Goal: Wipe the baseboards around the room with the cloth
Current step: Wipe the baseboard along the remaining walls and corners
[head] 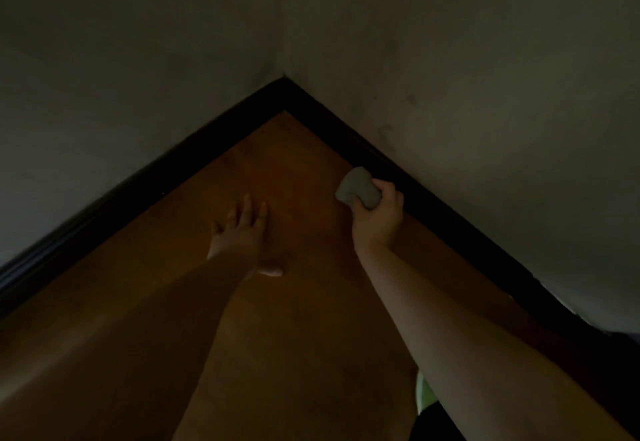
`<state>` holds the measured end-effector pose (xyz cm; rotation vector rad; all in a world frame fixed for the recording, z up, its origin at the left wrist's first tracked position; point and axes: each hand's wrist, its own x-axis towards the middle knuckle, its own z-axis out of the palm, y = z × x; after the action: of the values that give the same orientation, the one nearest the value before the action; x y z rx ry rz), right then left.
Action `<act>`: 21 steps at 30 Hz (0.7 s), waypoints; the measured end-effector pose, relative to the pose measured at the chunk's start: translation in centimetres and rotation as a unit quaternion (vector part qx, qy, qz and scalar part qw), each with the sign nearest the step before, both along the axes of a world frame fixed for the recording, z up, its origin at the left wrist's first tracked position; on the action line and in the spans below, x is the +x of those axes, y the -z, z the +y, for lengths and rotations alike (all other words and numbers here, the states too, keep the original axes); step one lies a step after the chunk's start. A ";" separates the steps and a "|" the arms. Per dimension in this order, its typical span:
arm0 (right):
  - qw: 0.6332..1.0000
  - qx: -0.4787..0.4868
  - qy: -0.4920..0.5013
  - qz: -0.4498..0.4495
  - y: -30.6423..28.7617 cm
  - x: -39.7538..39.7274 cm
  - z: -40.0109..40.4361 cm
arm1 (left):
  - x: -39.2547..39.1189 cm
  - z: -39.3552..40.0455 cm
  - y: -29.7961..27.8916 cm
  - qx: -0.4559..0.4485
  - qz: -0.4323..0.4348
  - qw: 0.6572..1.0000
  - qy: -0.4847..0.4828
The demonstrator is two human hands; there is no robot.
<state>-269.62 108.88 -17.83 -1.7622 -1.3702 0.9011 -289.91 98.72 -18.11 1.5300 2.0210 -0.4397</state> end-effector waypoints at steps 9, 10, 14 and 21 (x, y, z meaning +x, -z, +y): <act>0.998 -0.053 0.011 0.033 0.0 -4.5 2.9 | 0.0 0.0 -0.4 -0.008 -0.001 1.000 0.017; 0.997 -0.060 0.026 0.034 0.2 -3.9 3.1 | 0.0 0.0 -0.3 -0.010 -0.001 1.000 0.012; 0.997 -0.067 0.029 -0.010 1.0 -1.0 2.7 | 0.0 0.1 -0.1 -0.012 -0.001 1.000 -0.001; 0.994 -0.081 0.069 -0.013 0.6 4.1 0.5 | 1.5 1.6 -1.3 -0.062 0.062 0.996 0.002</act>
<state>-265.56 109.39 -18.42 -1.9726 -1.2035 0.9381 -288.43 100.37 -16.82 1.4631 2.0429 -0.6657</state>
